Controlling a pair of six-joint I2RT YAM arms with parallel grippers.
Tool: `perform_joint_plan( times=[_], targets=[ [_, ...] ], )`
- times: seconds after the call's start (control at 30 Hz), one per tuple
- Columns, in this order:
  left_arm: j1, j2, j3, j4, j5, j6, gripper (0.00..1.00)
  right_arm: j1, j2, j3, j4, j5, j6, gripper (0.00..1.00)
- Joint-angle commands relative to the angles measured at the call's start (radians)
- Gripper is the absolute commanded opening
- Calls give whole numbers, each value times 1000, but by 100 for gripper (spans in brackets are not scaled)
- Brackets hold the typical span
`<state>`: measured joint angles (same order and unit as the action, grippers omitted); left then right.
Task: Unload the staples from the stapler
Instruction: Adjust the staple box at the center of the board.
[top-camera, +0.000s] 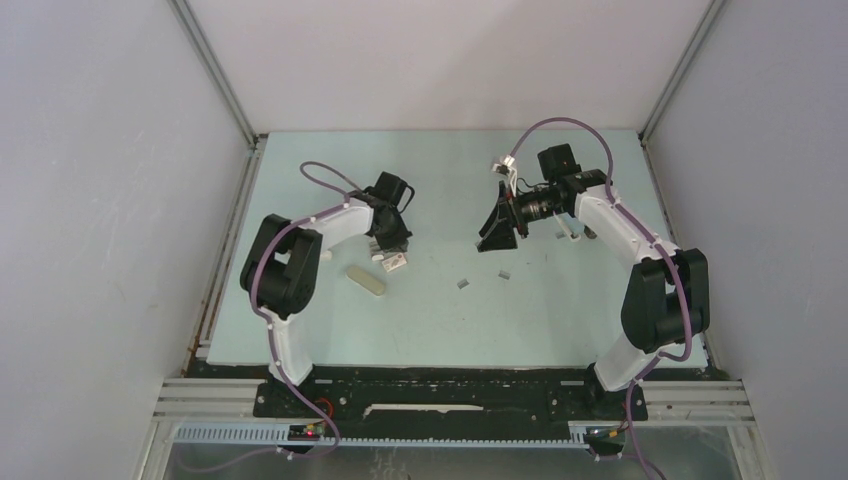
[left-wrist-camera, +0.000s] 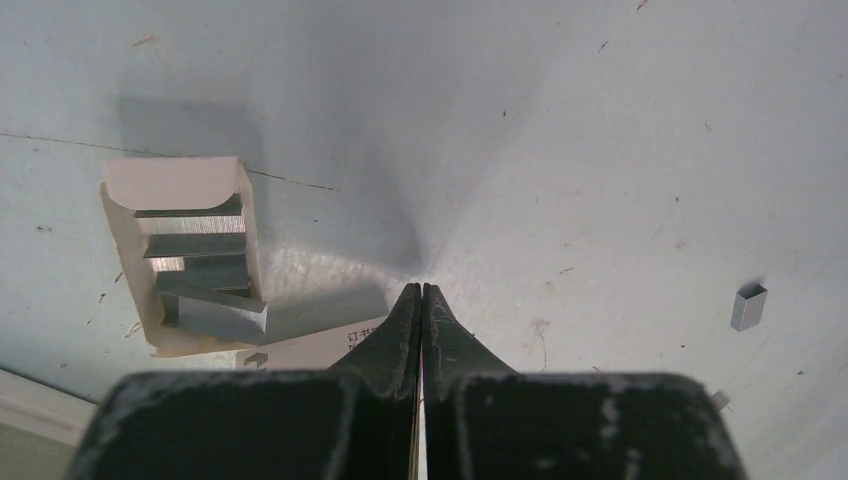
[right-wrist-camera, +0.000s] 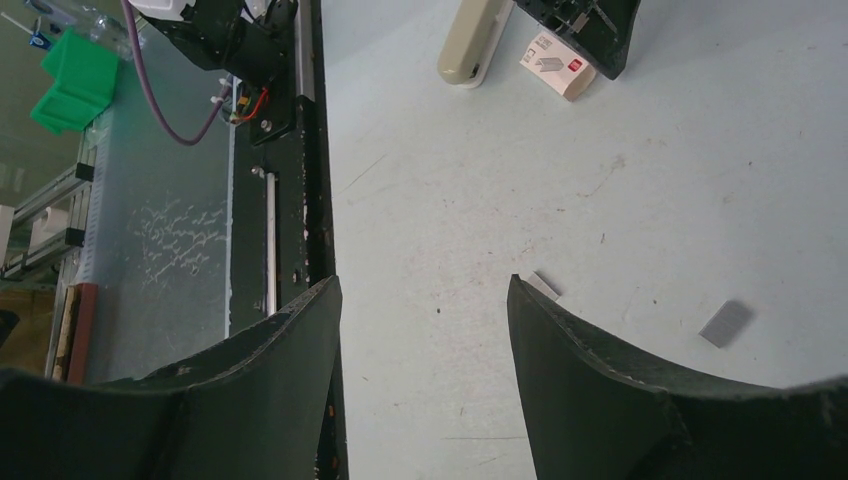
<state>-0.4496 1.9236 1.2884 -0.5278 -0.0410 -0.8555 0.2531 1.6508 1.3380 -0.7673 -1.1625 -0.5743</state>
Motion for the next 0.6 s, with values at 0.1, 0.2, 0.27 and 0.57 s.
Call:
perform_joint_plan(
  times=[0.1,0.2,0.27,0.57],
  targets=[
    [-1,-82,8,8,-38,14,2,-11,-13,4,-4,-33,-15,71],
    [1,-101,14,-12,-72,39,8,-12,-14,5,-4,-34,-16,71],
    [5,-113,13,-28,-102,58,13,-12,-12,4,-5,-34,-17,71],
    [54,-117,-18,-52,-125,100,14,-12,-7,4,-4,-36,-18,71]
  ],
)
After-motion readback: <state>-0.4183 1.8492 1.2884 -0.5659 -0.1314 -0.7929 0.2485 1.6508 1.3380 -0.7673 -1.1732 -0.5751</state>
